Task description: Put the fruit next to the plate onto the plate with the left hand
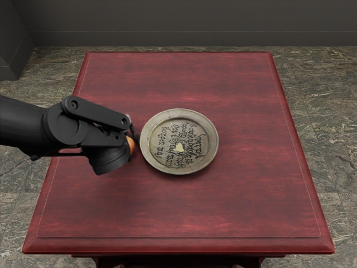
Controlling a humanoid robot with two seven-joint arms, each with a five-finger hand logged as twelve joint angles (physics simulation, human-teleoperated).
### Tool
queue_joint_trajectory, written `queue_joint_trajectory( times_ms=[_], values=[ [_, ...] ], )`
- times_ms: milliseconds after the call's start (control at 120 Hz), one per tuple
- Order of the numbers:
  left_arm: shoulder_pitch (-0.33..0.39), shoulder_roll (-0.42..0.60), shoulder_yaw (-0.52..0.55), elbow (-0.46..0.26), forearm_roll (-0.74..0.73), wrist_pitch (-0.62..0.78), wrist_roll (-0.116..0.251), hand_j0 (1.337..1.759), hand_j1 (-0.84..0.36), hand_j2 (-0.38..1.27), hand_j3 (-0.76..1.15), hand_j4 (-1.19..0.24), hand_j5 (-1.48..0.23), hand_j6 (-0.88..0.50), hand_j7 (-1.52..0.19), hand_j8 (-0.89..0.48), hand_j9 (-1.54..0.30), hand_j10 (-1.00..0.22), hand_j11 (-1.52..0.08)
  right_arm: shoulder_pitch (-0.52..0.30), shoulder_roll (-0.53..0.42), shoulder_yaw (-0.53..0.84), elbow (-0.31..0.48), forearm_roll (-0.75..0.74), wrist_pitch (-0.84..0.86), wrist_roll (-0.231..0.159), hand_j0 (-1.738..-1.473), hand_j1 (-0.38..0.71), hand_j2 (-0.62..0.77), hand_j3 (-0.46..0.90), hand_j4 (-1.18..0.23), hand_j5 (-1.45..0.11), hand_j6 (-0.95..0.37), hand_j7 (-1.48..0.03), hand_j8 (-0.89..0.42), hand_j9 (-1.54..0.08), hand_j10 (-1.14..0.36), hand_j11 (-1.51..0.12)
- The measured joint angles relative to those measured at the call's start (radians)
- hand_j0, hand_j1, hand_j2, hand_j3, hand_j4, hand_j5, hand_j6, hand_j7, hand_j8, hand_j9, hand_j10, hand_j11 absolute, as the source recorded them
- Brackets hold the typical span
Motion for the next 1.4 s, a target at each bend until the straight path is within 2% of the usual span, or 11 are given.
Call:
queue_joint_trajectory(
  times_ms=[125, 317, 500, 625, 758, 958, 1117, 1142, 1158, 1183, 1400],
  values=[
    [-0.002, 0.0, 0.02, 0.016, 0.001, 0.001, 0.0, 1.65, -0.24, 0.33, 0.0, -0.69, -1.01, -0.45, -0.99, -0.41, -0.99, -0.61, -0.99, 0.0, 0.0, 0.0, 0.0, 0.0, 0.0, 0.0, -1.658, -0.31, -0.01, 0.0, -0.04, -0.05, -0.04, -0.05, -0.04, -0.05, -0.04, -0.05],
    [-0.012, -0.017, 0.053, 0.038, -0.001, -0.003, 0.0, 1.65, -0.32, 0.46, 0.0, -0.76, -1.16, -0.33, -1.11, -0.32, -1.11, -0.54, -1.1, 0.0, 0.0, 0.0, 0.0, 0.0, 0.001, -0.001, -1.658, -0.31, -0.01, 0.0, -0.04, -0.05, -0.04, -0.05, -0.04, -0.05, -0.04, -0.05],
    [-0.087, -0.015, 0.063, 0.012, -0.013, -0.003, 0.0, 1.65, -0.37, 0.49, 0.0, -0.78, -1.23, -0.26, -1.16, -0.25, -1.16, -0.48, -1.14, 0.001, 0.0, 0.0, 0.0, 0.0, 0.001, -0.001, -1.658, -0.31, -0.01, 0.0, -0.04, -0.05, -0.04, -0.05, -0.04, -0.05, -0.04, -0.05],
    [-0.158, -0.012, 0.067, -0.027, -0.03, -0.004, 0.0, 1.65, -0.44, 0.68, 0.0, -0.79, -1.27, -0.23, -1.19, -0.21, -1.18, -0.45, -1.16, 0.001, 0.0, 0.0, 0.0, 0.0, 0.002, -0.001, -1.658, -0.31, -0.01, 0.0, -0.04, -0.05, -0.04, -0.05, -0.04, -0.05, -0.04, -0.05],
    [-0.265, -0.017, 0.082, -0.076, -0.074, -0.003, 0.0, 1.65, -0.39, 0.54, 0.0, -0.8, -1.26, -0.23, -1.19, -0.23, -1.19, -0.47, -1.16, 0.005, 0.0, 0.0, 0.0, 0.0, 0.002, 0.0, -1.658, -0.31, -0.01, 0.0, -0.04, -0.05, -0.04, -0.05, -0.04, -0.05, -0.04, -0.05],
    [-0.396, -0.11, 0.07, -0.106, -0.156, -0.001, 0.0, 1.652, -0.31, 0.5, 0.0, -0.82, -1.24, -0.32, -1.19, -0.3, -1.18, -0.57, -1.16, 0.006, 0.0, 0.0, 0.0, 0.0, 0.002, 0.0, -1.658, -0.31, -0.01, 0.0, -0.04, -0.05, -0.04, -0.05, -0.04, -0.05, -0.04, -0.05],
    [-0.399, -0.124, 0.021, -0.103, -0.193, -0.002, 0.0, 1.654, -0.35, 0.63, 0.0, -0.82, -1.25, -0.32, -1.18, -0.32, -1.17, -0.61, -1.16, 0.006, 0.0, 0.0, 0.0, 0.0, 0.002, 0.0, -1.658, -0.31, -0.01, 0.0, -0.04, -0.05, -0.04, -0.05, -0.04, -0.05, -0.04, -0.05],
    [-0.397, -0.124, 0.013, -0.099, -0.195, -0.002, 0.0, 1.654, -0.33, 0.56, 0.0, -0.82, -1.25, -0.32, -1.18, -0.33, -1.17, -0.61, -1.16, 0.006, 0.0, 0.0, 0.0, 0.0, 0.002, 0.0, -1.658, -0.31, -0.01, 0.0, -0.04, -0.05, -0.04, -0.05, -0.04, -0.05, -0.04, -0.05],
    [-0.395, -0.124, 0.009, -0.097, -0.196, -0.002, 0.0, 1.654, -0.35, 0.65, 0.0, -0.82, -1.25, -0.32, -1.18, -0.34, -1.17, -0.62, -1.16, 0.006, 0.0, 0.0, 0.0, 0.0, 0.002, 0.0, -1.658, -0.31, -0.01, 0.0, -0.04, -0.05, -0.04, -0.05, -0.04, -0.05, -0.04, -0.05],
    [-0.393, -0.124, 0.003, -0.093, -0.197, -0.001, 0.0, 1.653, -0.34, 0.59, 0.0, -0.82, -1.24, -0.34, -1.18, -0.34, -1.17, -0.64, -1.16, 0.006, 0.0, 0.0, 0.0, 0.0, 0.002, 0.0, -1.658, -0.31, -0.01, 0.0, -0.04, -0.05, -0.04, -0.05, -0.04, -0.05, -0.04, -0.05],
    [-0.366, -0.124, -0.029, -0.06, -0.201, 0.0, 0.001, 1.654, -0.36, 0.66, 0.0, -0.79, -1.18, -0.36, -1.12, -0.38, -1.12, -0.67, -1.11, 0.006, 0.0, 0.0, 0.0, 0.0, 0.002, 0.0, -1.658, -0.31, -0.01, 0.0, -0.04, -0.05, -0.04, -0.05, -0.04, -0.05, -0.04, -0.05]
  ],
)
